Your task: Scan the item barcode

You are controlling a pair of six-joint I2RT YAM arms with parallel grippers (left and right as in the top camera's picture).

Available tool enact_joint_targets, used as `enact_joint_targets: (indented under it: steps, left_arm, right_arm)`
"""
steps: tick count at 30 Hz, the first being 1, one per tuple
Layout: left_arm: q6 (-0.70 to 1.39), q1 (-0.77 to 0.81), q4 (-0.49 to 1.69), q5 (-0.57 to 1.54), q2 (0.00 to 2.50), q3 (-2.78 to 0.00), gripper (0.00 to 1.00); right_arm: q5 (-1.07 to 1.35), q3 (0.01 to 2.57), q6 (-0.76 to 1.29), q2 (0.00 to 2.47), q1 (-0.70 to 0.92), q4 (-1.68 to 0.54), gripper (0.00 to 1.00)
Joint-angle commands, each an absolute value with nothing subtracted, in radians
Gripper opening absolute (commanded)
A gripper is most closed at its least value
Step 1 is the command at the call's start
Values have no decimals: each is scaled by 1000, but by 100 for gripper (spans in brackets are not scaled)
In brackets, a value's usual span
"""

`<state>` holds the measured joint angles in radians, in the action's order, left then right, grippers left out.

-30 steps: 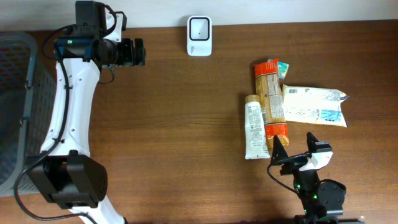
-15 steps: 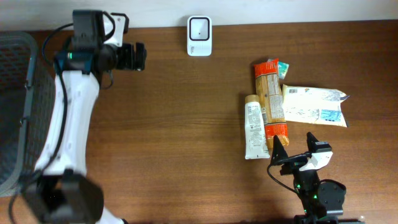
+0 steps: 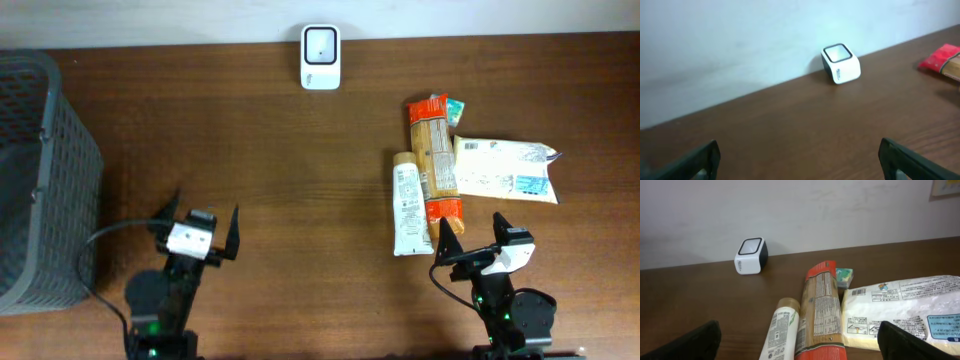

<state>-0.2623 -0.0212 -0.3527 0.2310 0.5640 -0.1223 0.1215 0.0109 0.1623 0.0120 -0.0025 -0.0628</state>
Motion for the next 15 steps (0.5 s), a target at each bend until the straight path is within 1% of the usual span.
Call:
enact_joint_targets:
  steps: [1,2,3,10,15]
  left_arm:
    - [-287,-27,-358,207,419,-29,99]
    - [-286,-27,-351,204,379,-6,99]
    - [-287,-27,-276,192,321,-9,99]
    - [-287,-27,39,159,0,-9,99]
    - [-285,-27,69,134,5,-9,99]
  right_arm:
    - [120,6,173,6,-7,-68,99]
    - [120,6,173,6,-7,-68,99]
    - [120,6,173,6,-7,-68,99]
    - [120,6,173,6,-7,-68,99]
    - [120,6,173,9,-7,-68,99]
